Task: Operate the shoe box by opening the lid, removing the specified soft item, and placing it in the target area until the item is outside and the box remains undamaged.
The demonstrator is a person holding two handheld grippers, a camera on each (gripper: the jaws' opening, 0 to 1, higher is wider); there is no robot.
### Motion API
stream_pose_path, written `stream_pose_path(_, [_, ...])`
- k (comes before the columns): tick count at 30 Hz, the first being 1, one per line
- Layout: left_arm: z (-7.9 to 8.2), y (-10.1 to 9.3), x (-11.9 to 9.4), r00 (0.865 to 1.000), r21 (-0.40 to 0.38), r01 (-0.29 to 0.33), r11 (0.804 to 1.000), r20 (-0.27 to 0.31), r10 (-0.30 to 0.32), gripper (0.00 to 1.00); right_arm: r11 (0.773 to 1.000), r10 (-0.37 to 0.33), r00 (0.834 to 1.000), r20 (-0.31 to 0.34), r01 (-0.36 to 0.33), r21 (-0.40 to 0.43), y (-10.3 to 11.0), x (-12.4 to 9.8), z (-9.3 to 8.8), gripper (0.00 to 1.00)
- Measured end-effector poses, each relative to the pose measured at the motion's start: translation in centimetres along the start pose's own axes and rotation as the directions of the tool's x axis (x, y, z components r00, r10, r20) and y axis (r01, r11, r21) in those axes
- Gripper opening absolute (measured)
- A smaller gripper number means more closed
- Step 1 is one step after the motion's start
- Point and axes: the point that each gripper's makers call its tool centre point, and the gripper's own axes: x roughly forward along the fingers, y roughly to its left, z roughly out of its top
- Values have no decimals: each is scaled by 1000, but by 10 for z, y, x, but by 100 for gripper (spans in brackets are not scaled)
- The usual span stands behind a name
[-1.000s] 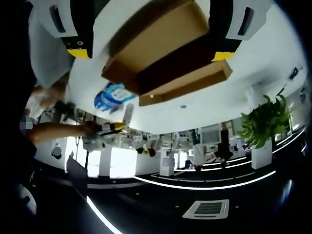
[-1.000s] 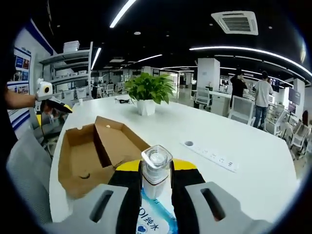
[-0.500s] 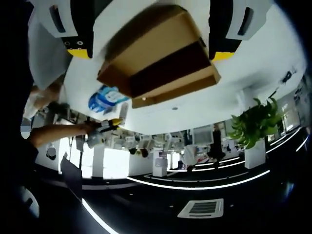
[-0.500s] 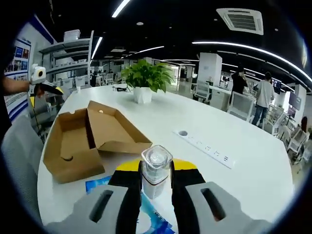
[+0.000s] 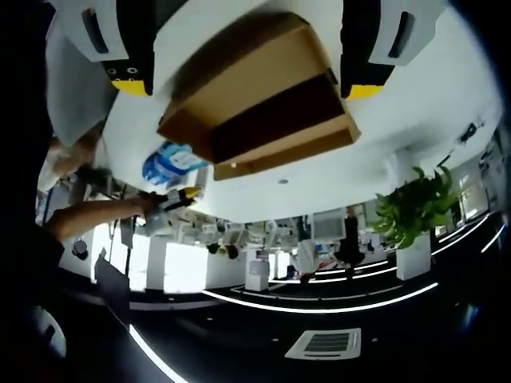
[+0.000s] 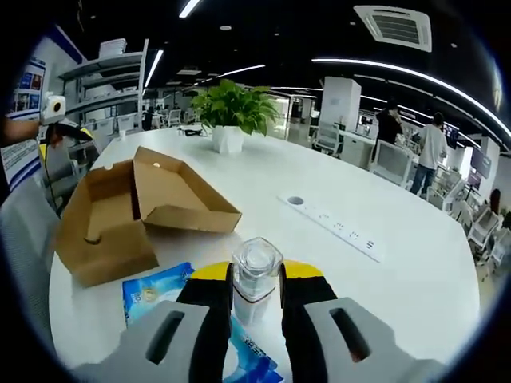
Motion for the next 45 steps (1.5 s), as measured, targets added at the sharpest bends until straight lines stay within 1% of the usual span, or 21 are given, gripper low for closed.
stream_pose_path(3, [-2, 0, 0, 1000, -3, -1, 1000, -4, 1, 98, 1000, -6, 1000, -8, 6, -7, -1, 1, -4, 20])
stream_pose_path(12, [-4, -3, 2, 1000, -2, -1, 1000, -11, 1, 97, 1000, -29, 1000, -10, 29, -6, -1, 1, 0, 21])
stream_pose_path(18, [-3, -5, 3, 1000, -3, 0, 1000, -12, 0, 97, 1000, -24, 1000, -16, 24, -15, 0, 2, 0, 21])
stream_pose_path(21, [-4, -3, 2, 1000, -2, -2, 1000, -13, 2, 97, 1000, -18, 1000, -21, 18, -14, 0, 2, -1, 21])
stream_pose_path(25, [-3, -3, 2, 1000, -2, -3, 1000, -12, 3, 97, 1000, -7, 999, -32, 6, -10, 2, 2, -5, 26])
stream_pose_path(28, [-5, 0, 2, 1000, -1, -5, 1000, -16, 5, 97, 1000, -9, 999, -38, 9, -7, 1, 1, -6, 25])
stream_pose_path(32, [-7, 6, 1, 1000, -9, -15, 1000, -19, 15, 96, 1000, -18, 1000, -25, 18, 7, -2, -2, -2, 28])
stream_pose_path(37, [-8, 12, 0, 999, -23, -45, 999, -25, 44, 92, 999, -30, 999, -11, 31, 18, -1, -8, 7, 29])
stream_pose_path(40, [-10, 18, -2, 997, -27, -73, 997, -33, 72, 87, 999, -36, 999, 1, 36, 21, -1, -10, 11, 31])
stream_pose_path(45, [-15, 29, -4, 992, -44, -115, 992, -54, 113, 77, 999, -38, 999, 24, 37, 14, 3, -18, 25, 31])
